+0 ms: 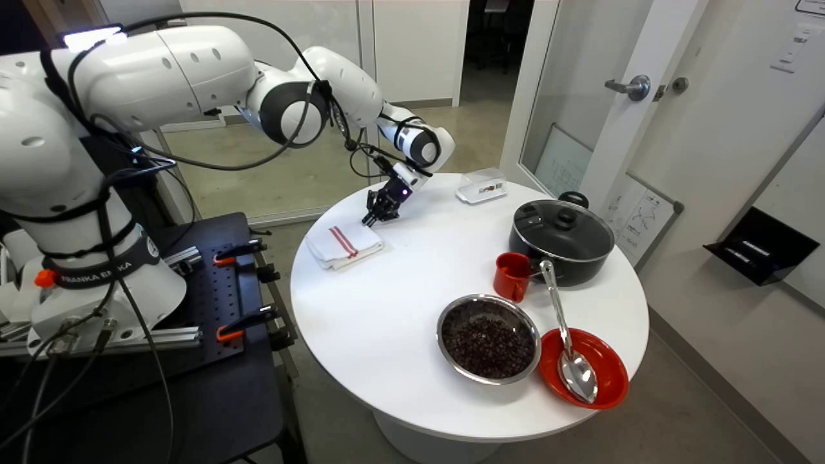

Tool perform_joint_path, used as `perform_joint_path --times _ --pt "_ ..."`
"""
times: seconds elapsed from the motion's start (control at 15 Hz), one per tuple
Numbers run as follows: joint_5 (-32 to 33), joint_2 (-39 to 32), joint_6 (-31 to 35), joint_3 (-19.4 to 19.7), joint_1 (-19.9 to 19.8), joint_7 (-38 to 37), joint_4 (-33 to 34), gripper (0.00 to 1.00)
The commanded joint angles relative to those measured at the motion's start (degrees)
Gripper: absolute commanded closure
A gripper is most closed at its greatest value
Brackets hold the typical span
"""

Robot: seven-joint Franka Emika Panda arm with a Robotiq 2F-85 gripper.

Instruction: Fold the towel, then use it to wipe the table

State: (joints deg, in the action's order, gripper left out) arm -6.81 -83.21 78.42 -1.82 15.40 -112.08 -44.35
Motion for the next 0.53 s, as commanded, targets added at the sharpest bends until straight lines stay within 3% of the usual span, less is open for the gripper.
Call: perform_joint_path --times 0.0,0.47 --pt "-0.47 -0.83 -1.50 -0.19 0.24 -1.55 1.97 0.99" --pt "2.15 4.84 6.10 1.24 3.49 -1.73 3.54 0.99"
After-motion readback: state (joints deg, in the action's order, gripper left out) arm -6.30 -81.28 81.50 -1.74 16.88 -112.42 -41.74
